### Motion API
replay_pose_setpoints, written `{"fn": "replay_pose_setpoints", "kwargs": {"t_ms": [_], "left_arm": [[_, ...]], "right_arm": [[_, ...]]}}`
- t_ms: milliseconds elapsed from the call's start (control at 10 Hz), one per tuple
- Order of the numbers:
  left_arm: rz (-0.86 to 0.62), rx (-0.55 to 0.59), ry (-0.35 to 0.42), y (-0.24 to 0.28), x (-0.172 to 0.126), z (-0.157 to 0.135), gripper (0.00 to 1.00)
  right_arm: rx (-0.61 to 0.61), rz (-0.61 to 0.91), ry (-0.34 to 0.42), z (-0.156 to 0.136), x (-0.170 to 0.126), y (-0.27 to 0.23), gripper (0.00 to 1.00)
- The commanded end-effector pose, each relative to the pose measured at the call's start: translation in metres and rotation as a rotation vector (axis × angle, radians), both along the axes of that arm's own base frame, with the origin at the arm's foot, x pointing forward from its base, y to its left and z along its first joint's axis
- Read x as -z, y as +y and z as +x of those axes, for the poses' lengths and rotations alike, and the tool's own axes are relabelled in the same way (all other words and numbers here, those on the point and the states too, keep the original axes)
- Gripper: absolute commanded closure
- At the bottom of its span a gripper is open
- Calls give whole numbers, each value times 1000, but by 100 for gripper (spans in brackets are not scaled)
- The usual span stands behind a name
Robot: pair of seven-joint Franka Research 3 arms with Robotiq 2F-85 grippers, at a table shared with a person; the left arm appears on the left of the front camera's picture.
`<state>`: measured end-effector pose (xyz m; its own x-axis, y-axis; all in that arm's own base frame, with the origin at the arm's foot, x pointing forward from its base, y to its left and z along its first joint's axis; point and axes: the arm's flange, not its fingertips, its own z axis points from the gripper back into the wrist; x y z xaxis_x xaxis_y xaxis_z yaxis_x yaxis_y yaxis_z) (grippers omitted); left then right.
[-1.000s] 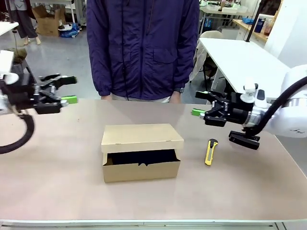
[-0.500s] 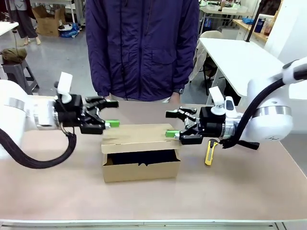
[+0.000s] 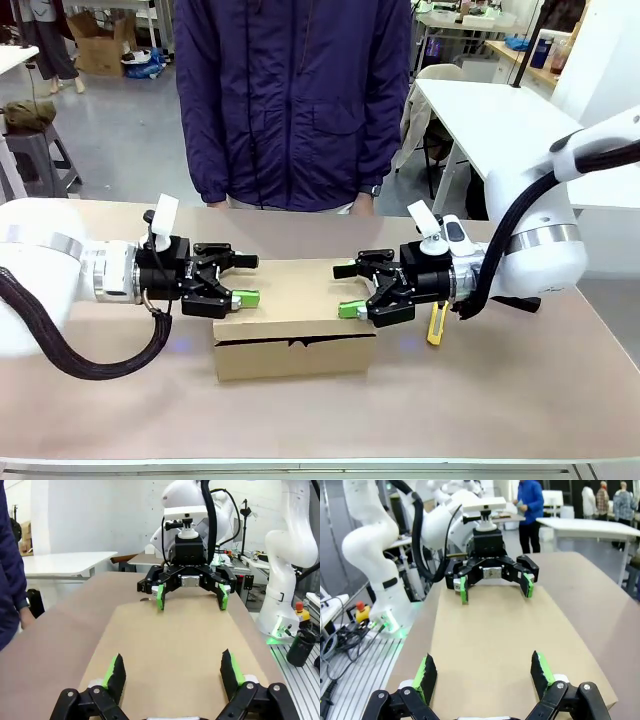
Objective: Pack the item into the box.
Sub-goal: Close the Mailer Box.
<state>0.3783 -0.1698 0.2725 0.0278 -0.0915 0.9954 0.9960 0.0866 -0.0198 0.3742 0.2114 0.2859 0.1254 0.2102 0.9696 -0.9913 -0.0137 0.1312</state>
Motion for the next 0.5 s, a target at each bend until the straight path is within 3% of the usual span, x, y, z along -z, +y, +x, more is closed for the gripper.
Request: {"fn": "replay_pose_setpoints", "kwargs": {"t_ms": [0,400], "left_arm": [[35,32,-6,1,3,-9,0],[97,75,-19,2,8,-12,0]], "right_arm": [[5,-59,47,9,1,5,0],[4,-132,52,11,6,8,0]]}}
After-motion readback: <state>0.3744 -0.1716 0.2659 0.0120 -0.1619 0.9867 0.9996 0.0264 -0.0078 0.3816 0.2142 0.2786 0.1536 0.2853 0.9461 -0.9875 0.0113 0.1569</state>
